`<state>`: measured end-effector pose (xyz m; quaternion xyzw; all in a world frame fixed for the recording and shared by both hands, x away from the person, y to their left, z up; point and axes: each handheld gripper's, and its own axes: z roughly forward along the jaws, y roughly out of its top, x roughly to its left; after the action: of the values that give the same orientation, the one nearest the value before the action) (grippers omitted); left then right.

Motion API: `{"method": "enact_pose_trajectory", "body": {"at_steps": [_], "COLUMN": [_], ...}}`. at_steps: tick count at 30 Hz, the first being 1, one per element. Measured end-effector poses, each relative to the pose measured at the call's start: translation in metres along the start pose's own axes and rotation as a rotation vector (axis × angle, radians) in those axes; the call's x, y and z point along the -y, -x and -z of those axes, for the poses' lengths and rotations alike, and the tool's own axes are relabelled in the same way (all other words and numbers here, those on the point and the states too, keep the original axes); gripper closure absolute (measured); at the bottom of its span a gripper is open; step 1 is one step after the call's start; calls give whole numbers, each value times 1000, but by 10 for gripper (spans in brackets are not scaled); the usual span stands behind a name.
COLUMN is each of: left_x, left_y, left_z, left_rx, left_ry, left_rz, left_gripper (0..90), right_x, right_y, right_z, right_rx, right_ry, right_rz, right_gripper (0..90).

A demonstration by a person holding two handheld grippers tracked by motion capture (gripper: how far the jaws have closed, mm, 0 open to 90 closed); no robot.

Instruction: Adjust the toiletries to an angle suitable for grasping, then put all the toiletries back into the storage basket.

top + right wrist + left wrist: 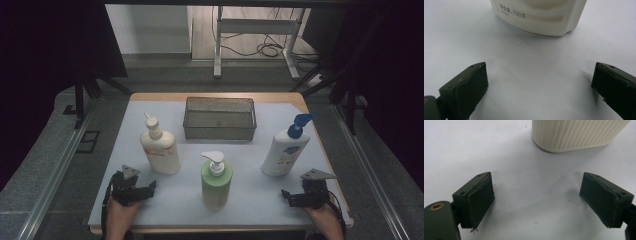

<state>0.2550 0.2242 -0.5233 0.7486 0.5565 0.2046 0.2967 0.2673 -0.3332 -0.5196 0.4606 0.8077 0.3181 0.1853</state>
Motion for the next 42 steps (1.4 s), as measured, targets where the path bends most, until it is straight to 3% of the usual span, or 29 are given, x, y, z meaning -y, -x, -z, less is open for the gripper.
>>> {"method": "enact_pose_trajectory", "body": {"at_steps": [42], "left_x": [0], "left_y": [-1], "left_z": [0], "left_rx": [6], "left_ry": [2], "left_rz": [-3], "left_gripper": [118], "right_x": [0], "right_y": [1], "right_z": [1], "right_rx": [-9], "right_ry": [6], "right_rz": [-10], "right_gripper": [12]}}
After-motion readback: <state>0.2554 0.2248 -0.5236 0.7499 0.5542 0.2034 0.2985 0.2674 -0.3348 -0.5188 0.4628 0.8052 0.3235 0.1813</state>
